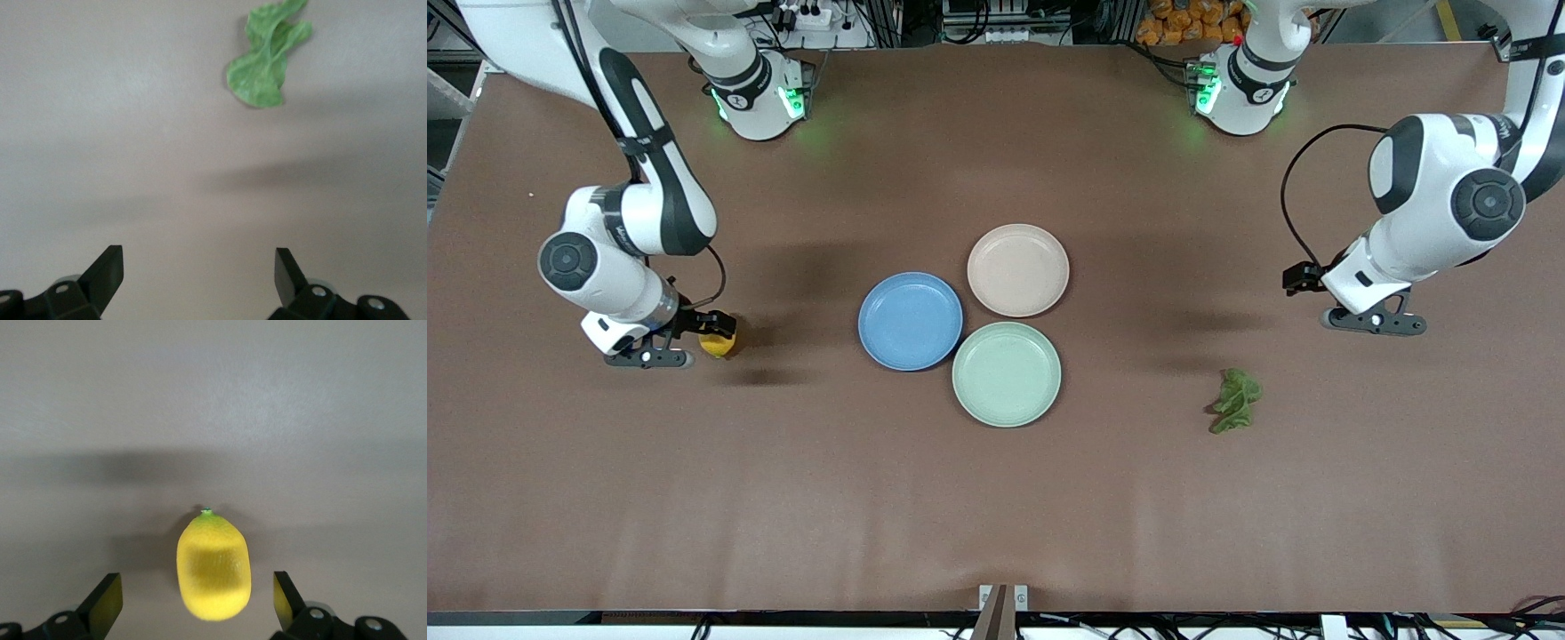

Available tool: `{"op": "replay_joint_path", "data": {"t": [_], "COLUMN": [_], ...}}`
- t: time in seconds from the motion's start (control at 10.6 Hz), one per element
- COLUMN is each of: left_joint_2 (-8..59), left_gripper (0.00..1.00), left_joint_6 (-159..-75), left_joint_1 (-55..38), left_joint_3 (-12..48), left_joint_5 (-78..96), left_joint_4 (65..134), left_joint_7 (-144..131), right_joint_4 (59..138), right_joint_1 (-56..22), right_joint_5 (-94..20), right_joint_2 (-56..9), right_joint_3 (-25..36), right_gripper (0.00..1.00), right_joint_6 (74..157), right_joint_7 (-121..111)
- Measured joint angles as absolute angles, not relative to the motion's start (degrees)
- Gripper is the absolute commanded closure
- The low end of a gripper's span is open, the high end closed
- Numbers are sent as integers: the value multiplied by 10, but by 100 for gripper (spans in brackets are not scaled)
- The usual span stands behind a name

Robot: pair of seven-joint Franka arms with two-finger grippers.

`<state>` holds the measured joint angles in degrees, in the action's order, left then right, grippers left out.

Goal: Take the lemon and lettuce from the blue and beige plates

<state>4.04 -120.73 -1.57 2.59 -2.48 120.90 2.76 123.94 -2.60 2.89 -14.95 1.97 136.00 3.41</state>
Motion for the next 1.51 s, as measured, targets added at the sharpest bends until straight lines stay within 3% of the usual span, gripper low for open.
{"op": "replay_joint_path", "data": {"t": [0.28,0.66,1.13,1.51], "left_joint_2": [32,30,9,-5], "left_gripper": [0,0,0,0], "left_joint_6": [-1212,-1207,-1029,-952], "left_joint_1": [18,14,9,9], "left_joint_3": [77,83,87,87], "left_joint_5": [-24,-24,-22,-3], "left_joint_4": [1142,1060,945,908], "left_joint_7": [27,22,21,21], "right_joint_4": [1175,1026,935,860], "right_joint_1": [-31,-33,-33,-33], "right_joint_5": [16,13,13,13], "right_joint_2": [-124,-101,-74,-55], "right_joint_3": [19,19,44,50], "right_gripper": [0,0,0,0], "right_joint_6": [1252,1057,970,903], "right_joint_7": [34,27,-2,-2]}}
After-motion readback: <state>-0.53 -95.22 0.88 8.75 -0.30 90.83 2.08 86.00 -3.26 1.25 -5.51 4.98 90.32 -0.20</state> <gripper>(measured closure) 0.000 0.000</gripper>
